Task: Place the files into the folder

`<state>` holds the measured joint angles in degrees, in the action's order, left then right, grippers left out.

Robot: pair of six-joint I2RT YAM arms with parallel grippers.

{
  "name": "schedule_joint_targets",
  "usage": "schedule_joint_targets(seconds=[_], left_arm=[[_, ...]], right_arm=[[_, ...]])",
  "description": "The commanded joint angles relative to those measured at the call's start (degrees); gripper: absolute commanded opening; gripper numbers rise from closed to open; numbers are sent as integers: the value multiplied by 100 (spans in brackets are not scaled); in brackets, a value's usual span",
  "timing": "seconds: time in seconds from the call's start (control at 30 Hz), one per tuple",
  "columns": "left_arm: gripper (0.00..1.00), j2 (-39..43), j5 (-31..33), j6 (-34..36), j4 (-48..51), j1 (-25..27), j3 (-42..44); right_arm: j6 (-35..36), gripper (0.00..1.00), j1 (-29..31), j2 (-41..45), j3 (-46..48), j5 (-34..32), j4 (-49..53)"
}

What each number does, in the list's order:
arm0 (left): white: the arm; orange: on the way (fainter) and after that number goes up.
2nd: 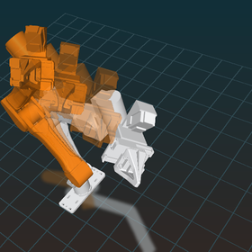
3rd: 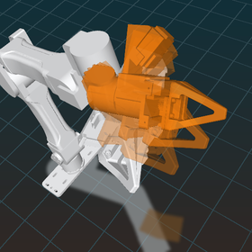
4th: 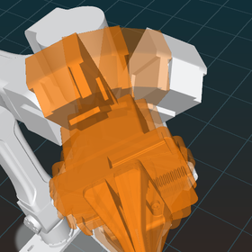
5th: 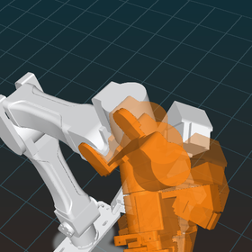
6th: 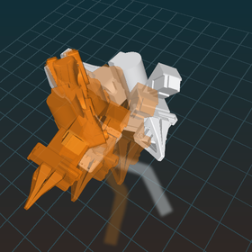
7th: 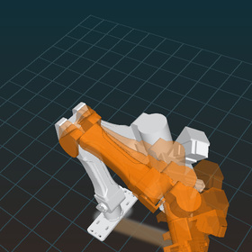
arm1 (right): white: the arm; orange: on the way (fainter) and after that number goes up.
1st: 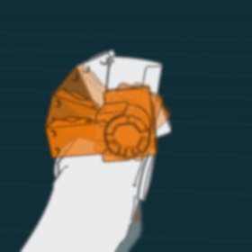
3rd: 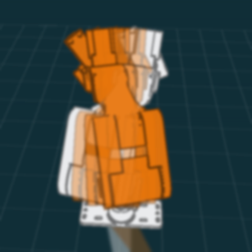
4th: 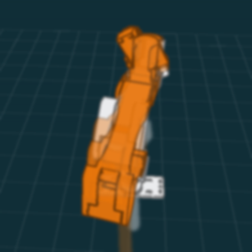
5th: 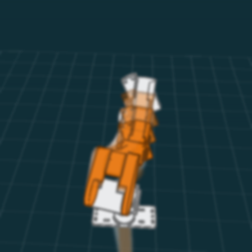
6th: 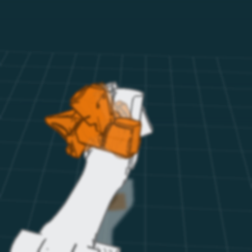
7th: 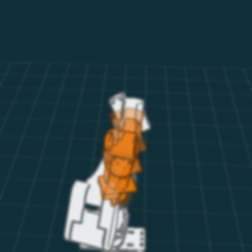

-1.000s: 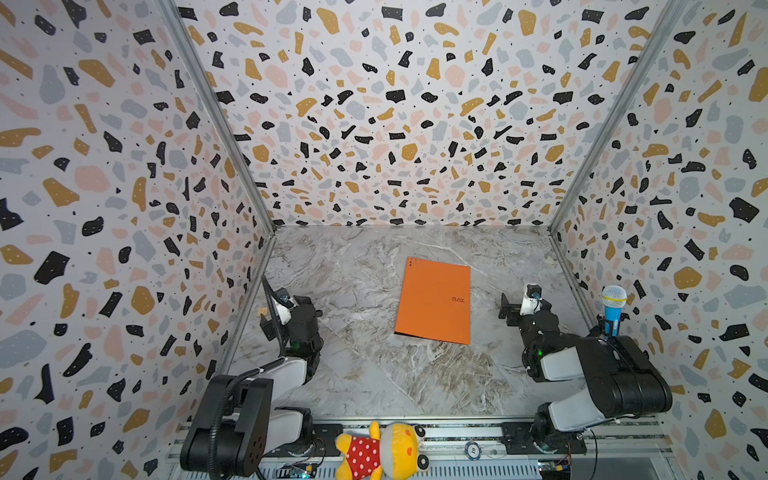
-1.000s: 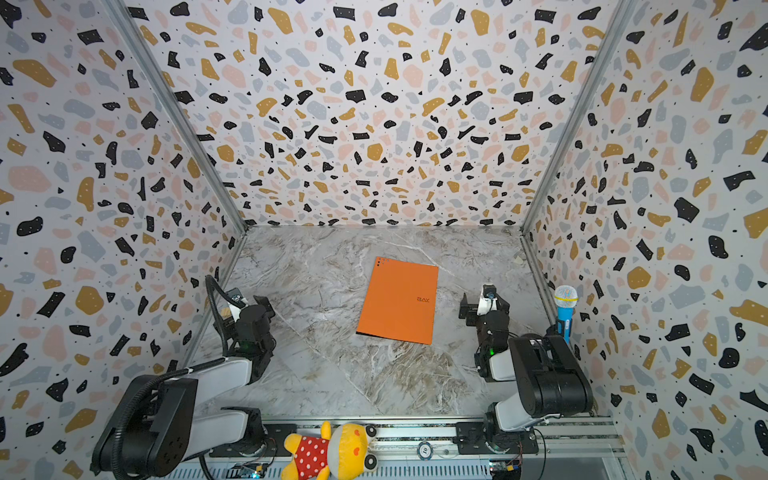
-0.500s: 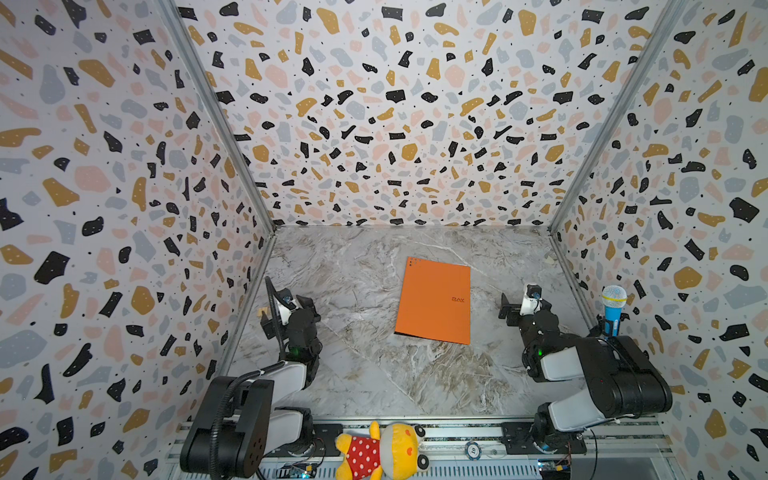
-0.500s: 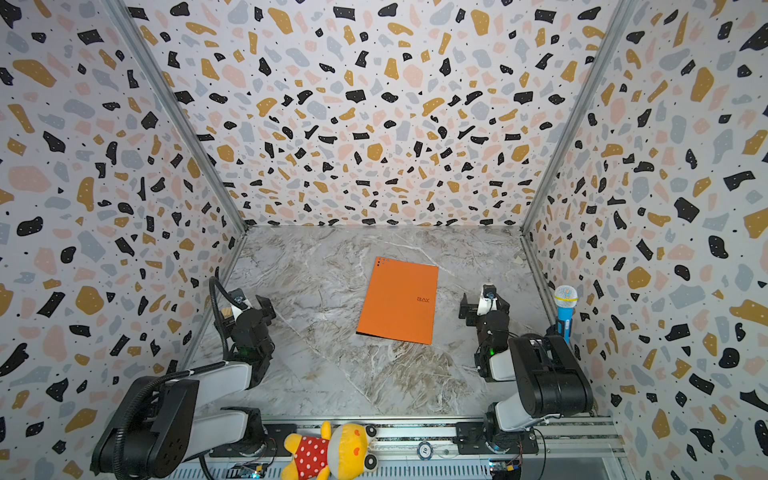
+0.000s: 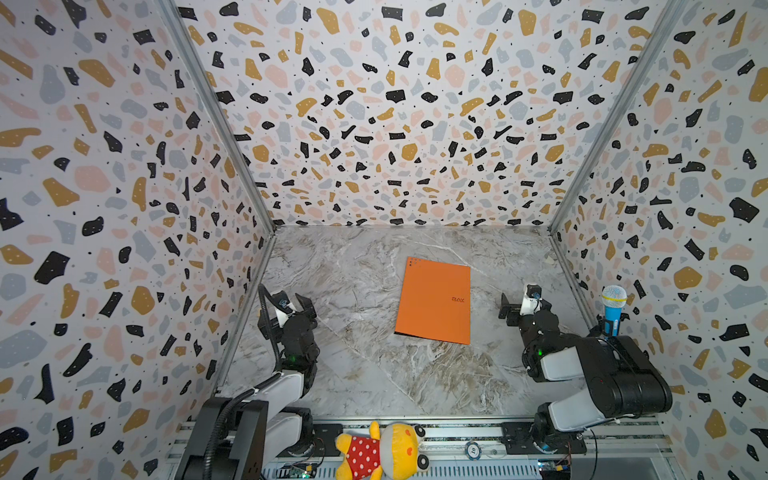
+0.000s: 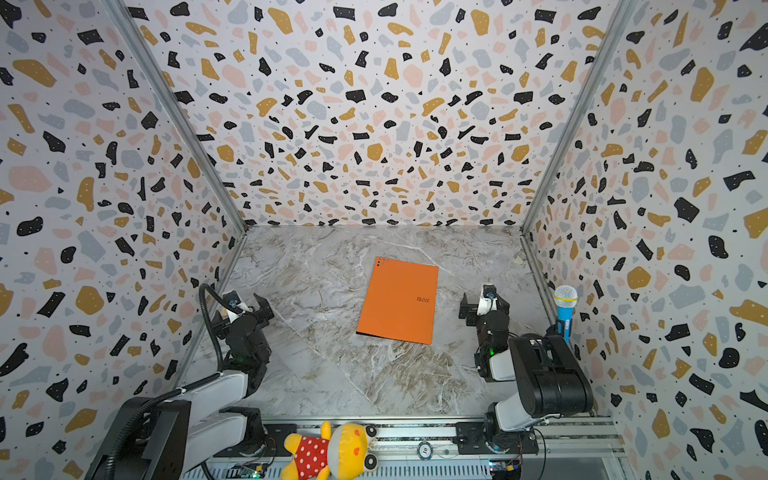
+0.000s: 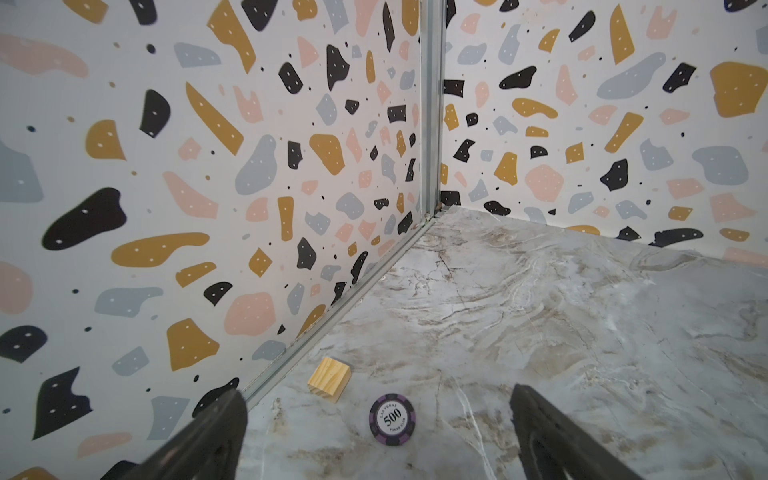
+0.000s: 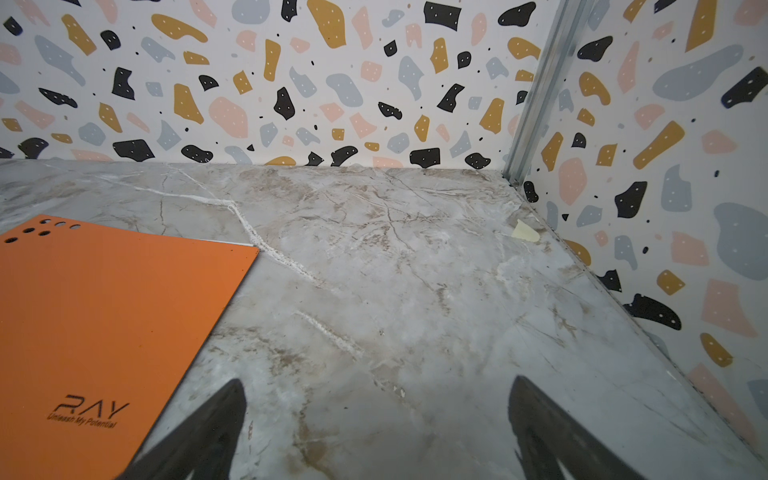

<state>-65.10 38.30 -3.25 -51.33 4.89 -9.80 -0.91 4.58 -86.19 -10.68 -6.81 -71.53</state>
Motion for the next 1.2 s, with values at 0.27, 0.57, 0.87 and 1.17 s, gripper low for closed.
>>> schedule_joint_targets(seconds=[0.27,0.57,0.87,1.17], left_arm=[[99,-904,-824,-418,-1915,-23,441],[100,-1505,-1241,-212,-2155,-16,255],[100,-1464,-1220,-205,-2081,-5,242],[100,-1444,-1204,-208,-2085,4,251]], right_arm=[[64,99,21,85,-59,48,-32],[72,99,28,94,-49,39,-29],[71,99,36,94,-54,23,-37],[65,99,64,84,-71,-26,-14]])
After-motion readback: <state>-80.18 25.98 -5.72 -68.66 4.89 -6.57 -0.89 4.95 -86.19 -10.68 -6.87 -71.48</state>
